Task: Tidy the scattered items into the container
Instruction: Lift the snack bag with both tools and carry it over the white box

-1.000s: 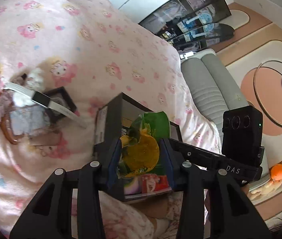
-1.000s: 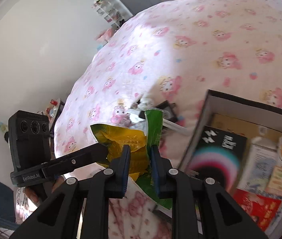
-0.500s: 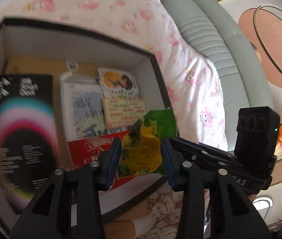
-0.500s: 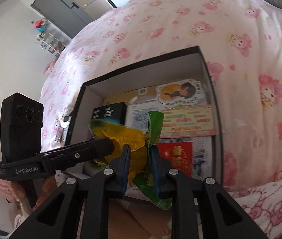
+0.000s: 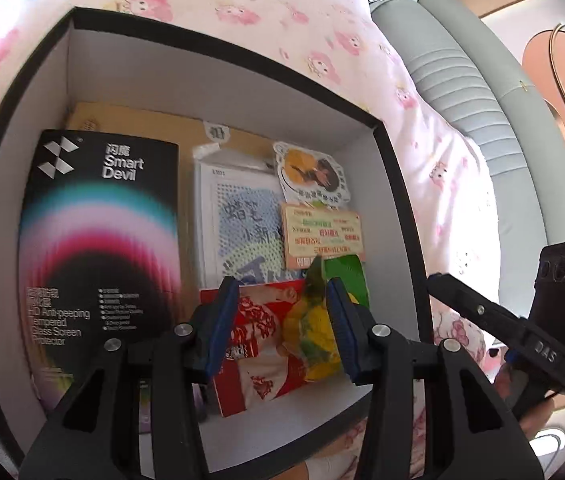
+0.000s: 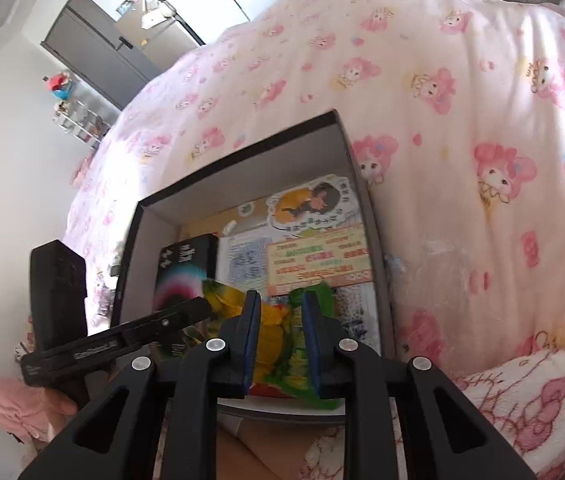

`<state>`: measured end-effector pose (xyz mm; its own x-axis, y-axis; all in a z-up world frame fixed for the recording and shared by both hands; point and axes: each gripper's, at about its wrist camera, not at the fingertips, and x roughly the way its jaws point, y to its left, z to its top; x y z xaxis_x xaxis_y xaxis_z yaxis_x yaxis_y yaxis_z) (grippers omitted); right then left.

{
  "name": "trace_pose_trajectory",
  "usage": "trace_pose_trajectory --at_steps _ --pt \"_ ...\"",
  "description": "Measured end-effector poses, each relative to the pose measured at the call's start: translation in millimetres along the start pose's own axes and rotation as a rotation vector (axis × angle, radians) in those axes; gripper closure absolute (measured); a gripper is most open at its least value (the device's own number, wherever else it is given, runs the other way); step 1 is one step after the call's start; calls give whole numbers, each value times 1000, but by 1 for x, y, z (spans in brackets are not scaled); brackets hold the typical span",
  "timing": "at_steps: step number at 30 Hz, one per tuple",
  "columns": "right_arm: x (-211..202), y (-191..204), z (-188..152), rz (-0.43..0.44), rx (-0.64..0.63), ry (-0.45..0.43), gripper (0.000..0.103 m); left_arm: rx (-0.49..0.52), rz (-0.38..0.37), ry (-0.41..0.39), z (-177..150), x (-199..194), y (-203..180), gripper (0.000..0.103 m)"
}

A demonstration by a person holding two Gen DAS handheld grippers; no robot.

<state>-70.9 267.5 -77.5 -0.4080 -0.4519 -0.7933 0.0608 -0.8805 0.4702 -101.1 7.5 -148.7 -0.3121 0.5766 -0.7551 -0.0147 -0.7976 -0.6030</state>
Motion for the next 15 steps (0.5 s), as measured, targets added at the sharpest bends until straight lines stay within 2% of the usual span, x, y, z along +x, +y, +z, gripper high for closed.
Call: trace_pose_trajectory --at_steps 2,5,9,12,15 --pt "6 4 -3 4 -12 24 84 12 26 -4 -2 -1 -2 58" --pt "22 10 -8 15 -12 78 84 41 -14 25 -6 1 -8 58" --pt "33 15 -15 27 -21 121 84 65 6 61 -10 6 -12 58" --pt "37 16 -14 54 -4 123 84 40 50 84 -11 13 -8 57" --pt "33 18 -13 63 -14 100 84 20 64 50 -12 4 -4 59"
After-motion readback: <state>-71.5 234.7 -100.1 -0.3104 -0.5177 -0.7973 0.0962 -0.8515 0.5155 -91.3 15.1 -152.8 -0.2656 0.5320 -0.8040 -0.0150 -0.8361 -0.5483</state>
